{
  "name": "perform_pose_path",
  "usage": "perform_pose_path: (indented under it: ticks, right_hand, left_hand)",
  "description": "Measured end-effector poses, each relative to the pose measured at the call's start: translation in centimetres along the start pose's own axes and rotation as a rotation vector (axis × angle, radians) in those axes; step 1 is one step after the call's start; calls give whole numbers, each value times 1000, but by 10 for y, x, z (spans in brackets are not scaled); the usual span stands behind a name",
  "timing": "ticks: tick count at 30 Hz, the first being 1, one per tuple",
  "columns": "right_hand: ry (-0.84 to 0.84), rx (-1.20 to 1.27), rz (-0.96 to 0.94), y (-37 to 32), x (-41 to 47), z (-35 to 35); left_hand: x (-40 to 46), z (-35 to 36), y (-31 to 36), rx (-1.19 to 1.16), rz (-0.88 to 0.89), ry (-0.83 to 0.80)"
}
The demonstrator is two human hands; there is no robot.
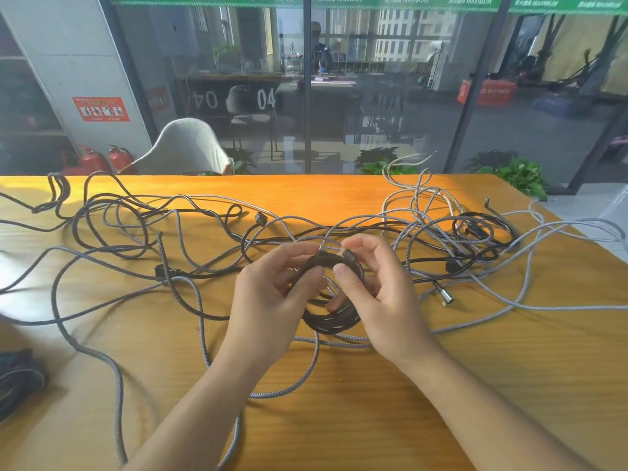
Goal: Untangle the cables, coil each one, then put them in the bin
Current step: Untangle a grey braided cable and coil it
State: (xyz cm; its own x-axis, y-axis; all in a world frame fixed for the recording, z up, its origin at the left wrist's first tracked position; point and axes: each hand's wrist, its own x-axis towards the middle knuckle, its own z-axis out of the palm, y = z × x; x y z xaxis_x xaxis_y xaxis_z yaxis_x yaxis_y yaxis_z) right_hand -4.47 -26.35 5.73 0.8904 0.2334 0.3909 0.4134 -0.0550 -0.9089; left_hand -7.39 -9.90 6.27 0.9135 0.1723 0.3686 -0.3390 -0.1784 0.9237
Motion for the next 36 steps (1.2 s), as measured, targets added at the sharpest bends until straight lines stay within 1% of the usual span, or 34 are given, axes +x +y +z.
perform_pose_path:
  ticks: [3, 7, 14, 18, 22, 24, 26, 29, 33, 36]
  right_hand:
    - [-34, 20, 15, 0, 0, 1]
    - [-24, 48, 0, 3, 1, -1]
    - [-70, -22, -2, 5, 3, -2]
    - [-40, -53, 8, 10, 5, -2]
    - [-13, -62, 31, 16, 7, -4]
    - [-16, -46, 43, 16, 8, -5]
    - [-35, -17, 39, 14, 7, -5]
    - [-70, 28, 40, 13, 7, -3]
    - [-40, 125, 70, 12, 9, -5]
    - [-36, 112, 91, 11, 10, -8]
  left_hand:
    - [0, -1, -1, 11, 9, 37]
    - [0, -1, 1, 25, 0, 63]
    - [0, -4, 3, 126, 24, 171]
    - [2, -6, 1, 153, -16, 114]
    - [2, -4, 1, 78, -60, 25]
    - [2, -3, 1, 41, -68, 9]
    - [3, -2, 1, 0, -72, 21]
    - [3, -3, 1, -68, -100, 80]
    - [6, -5, 1, -208, -178, 129]
    - [6, -6, 0, -248, -197, 120]
